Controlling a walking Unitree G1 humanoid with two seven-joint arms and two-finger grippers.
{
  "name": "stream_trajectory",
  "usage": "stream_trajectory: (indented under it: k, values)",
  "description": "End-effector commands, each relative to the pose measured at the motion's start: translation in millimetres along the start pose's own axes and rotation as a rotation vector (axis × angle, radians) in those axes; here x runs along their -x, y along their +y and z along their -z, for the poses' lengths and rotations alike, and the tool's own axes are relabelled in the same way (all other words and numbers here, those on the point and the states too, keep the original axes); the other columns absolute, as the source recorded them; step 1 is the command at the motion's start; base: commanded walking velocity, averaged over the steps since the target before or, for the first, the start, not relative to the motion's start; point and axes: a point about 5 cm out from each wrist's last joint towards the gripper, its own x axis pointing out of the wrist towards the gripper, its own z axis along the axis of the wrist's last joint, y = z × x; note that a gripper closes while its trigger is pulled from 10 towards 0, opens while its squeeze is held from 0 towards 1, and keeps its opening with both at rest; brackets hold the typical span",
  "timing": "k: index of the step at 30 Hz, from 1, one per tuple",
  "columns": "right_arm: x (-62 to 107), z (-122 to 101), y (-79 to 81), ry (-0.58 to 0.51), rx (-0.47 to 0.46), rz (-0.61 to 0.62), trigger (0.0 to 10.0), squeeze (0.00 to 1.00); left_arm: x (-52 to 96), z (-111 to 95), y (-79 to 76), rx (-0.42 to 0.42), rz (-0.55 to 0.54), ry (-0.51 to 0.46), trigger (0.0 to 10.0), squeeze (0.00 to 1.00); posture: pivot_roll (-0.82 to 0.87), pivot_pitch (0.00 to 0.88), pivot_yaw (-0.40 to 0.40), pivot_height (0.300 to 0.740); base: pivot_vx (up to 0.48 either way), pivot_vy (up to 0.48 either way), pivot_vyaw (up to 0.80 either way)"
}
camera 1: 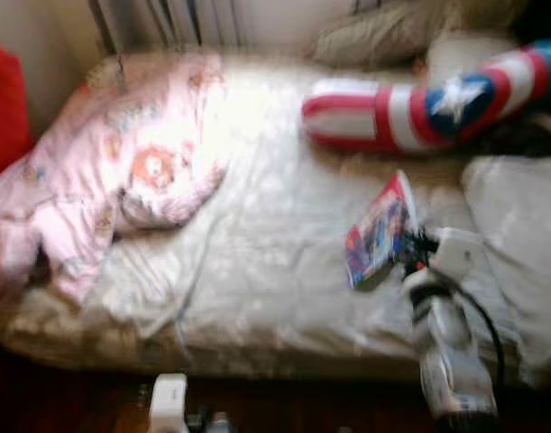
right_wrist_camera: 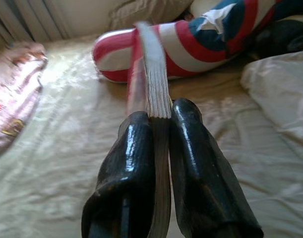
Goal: Clean up the room
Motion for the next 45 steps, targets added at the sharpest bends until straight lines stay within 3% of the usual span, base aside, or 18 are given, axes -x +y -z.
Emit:
stream_trajectory:
  k: [1,26,45]
  values:
    - [-1.3,-9.1,8.3,-0.043,-0.015,-0.031,10.0,0.0,5.3,12.8,7.8,-0.006,-0.018,0.049,10.0,0.0,0.05,0.192,-0.016,0.715,0.0,0.0,0.0]
    - [-2.0,-7.1,4.9,-0.034,-0.021,-0.023,10.0,0.0,5.4,12.7,8.5,0.017,-0.018,0.046,10.0,0.0,0.05,0.183,-0.021,0.715,0.0,-0.029,0.0]
    - [-2.9,-4.1,-3.7,-0.017,-0.015,0.038,10.0,0.0,6.5,15.5,8.2,0.011,-0.014,0.055,10.0,0.0,0.05,0.157,-0.016,0.715,0.288,0.0,-0.16]
